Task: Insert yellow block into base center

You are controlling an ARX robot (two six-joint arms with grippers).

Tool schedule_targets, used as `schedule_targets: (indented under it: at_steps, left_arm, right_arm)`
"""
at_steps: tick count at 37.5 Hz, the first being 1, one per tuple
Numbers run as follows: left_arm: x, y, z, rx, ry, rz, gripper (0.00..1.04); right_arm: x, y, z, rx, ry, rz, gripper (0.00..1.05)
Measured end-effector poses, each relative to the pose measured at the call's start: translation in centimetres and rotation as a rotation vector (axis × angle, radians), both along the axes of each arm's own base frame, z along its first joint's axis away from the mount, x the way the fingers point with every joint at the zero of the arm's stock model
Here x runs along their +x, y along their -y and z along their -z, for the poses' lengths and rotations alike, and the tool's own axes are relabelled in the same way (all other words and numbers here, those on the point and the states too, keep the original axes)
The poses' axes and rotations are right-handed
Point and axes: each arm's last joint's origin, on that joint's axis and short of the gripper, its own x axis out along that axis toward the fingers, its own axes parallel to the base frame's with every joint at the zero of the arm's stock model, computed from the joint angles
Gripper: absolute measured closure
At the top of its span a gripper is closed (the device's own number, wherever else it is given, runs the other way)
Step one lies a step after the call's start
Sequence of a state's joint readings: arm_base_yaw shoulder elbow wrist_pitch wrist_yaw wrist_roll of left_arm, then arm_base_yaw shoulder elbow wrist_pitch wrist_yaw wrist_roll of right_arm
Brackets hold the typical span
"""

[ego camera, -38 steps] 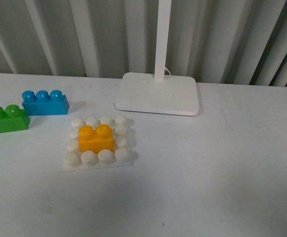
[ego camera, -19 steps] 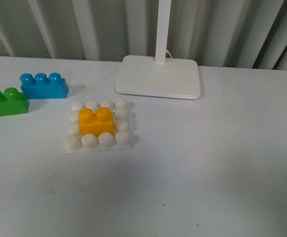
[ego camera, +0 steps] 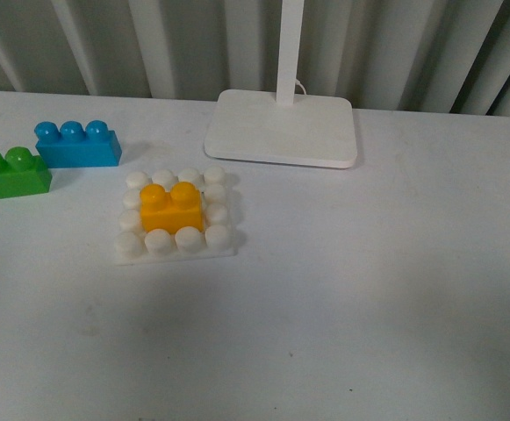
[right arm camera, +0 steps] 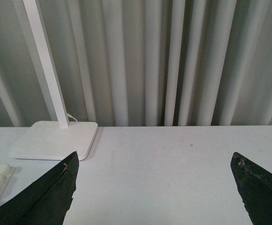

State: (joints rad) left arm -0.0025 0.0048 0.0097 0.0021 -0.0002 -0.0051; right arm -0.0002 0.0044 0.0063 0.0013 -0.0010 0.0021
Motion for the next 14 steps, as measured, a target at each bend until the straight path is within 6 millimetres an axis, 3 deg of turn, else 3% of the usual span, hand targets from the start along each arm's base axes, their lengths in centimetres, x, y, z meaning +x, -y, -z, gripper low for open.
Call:
schedule_targets:
  at_steps: [14]
  left_arm:
    - [0.0, 0.0, 0.0, 0.0, 0.0, 0.0, 0.06]
  right_arm:
    - [0.0, 0.0, 0.0, 0.0, 0.0, 0.0, 0.09]
